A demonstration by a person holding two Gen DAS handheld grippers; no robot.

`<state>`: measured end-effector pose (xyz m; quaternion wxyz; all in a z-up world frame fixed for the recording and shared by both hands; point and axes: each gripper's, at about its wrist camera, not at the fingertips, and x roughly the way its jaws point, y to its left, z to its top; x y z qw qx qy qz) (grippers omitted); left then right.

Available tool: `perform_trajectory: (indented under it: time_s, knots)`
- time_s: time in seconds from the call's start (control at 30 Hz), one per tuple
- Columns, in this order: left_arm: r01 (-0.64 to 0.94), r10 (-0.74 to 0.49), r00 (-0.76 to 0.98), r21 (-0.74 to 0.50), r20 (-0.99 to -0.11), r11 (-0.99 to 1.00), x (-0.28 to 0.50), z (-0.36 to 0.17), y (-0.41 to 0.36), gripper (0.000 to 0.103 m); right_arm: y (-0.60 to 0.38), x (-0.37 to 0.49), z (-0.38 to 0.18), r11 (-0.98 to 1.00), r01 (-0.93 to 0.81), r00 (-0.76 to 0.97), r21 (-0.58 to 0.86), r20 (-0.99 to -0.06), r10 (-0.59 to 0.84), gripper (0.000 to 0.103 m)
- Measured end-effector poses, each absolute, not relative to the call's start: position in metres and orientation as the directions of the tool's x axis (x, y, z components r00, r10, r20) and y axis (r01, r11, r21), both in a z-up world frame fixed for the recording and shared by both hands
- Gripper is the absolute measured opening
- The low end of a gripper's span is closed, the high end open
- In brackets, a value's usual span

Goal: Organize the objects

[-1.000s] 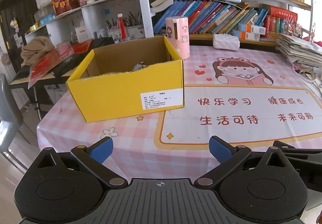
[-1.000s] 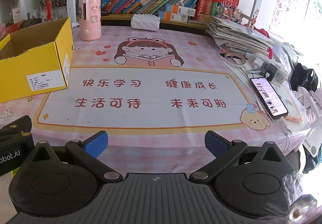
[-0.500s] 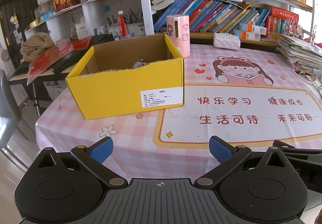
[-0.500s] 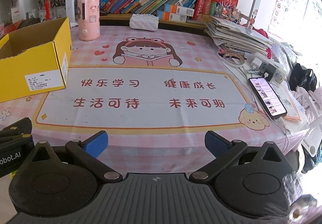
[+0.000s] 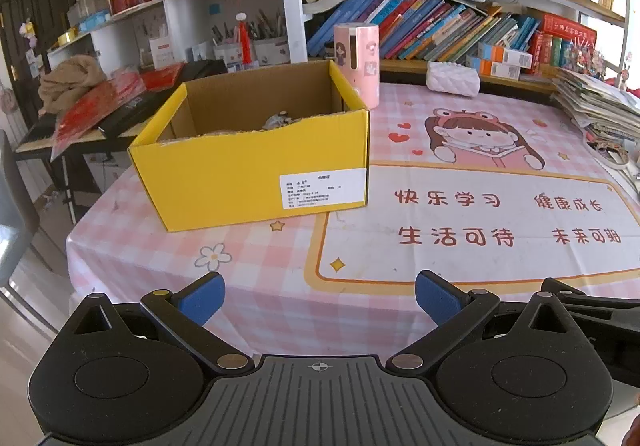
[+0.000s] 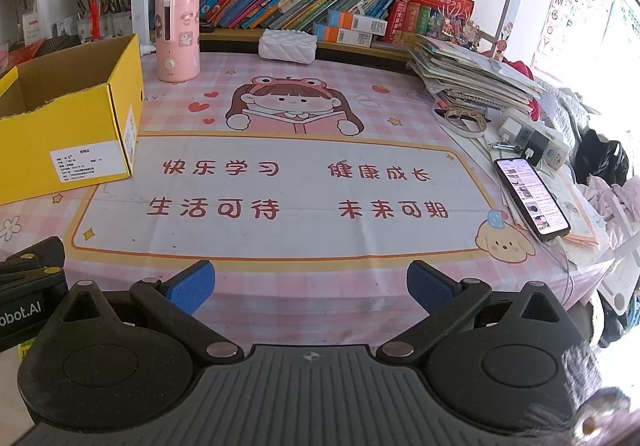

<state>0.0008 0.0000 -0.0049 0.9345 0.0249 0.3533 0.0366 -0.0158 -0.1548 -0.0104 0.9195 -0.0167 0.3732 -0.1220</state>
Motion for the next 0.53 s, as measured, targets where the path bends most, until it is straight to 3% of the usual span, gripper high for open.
perform_trajectory:
  time_s: [0.53]
  knots:
    - [-0.045,0.075,0.749,0.063,-0.659,0.997,0.0026,-0.0057,0.0007,0.102,-0.1558,-0.0123,-0.0111,0.969,0.214,0.688,-0.125,-0.685,-0.240,0.103]
